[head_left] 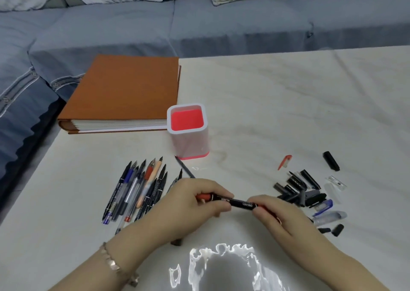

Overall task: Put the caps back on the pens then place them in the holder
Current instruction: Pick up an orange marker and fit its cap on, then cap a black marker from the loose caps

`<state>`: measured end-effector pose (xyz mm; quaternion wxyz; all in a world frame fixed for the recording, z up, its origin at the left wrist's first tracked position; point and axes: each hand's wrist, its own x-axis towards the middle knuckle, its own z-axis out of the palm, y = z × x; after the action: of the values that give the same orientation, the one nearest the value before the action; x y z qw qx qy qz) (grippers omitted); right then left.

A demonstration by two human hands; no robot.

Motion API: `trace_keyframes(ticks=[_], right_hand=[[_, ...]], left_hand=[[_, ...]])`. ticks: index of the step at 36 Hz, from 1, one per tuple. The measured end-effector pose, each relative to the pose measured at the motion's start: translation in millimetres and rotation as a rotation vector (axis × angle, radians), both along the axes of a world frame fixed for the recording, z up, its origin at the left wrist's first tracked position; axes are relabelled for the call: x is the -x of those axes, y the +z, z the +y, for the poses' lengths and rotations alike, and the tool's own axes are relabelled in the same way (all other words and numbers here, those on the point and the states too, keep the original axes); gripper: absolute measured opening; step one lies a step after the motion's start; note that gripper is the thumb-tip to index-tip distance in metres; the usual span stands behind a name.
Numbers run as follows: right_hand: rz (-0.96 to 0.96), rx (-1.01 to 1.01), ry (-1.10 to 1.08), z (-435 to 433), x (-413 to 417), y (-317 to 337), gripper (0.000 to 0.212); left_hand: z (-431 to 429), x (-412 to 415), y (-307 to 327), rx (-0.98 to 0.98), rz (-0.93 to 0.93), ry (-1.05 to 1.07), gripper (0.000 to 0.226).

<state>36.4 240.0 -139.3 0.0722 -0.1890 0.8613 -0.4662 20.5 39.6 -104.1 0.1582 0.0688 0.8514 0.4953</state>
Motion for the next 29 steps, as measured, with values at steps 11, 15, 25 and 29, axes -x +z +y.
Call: trace_keyframes(ticks=[11,15,25,29], right_hand=[[0.208,-0.341,-0.463,52.0,41.7,-15.1,0.017],[0.259,-0.424,-0.597,59.9,65.9,-18.0,0.018],[0.144,-0.583,-0.399,-0.8,108.8,-35.9,0.028],[0.165,-0.564,-0.415,3.1,96.4,-35.0,0.028]], left_hand=[[6.5,27.2,-39.9,0.774,0.188,0.211,0.025],[11.6,36.6,-47.7,0.862,0.175,0.186,0.022],[13.3,37.2,-50.8,0.706,0.083,0.279,0.019],[13.0,33.6,-50.0,0.633,0.068,0.333,0.018]])
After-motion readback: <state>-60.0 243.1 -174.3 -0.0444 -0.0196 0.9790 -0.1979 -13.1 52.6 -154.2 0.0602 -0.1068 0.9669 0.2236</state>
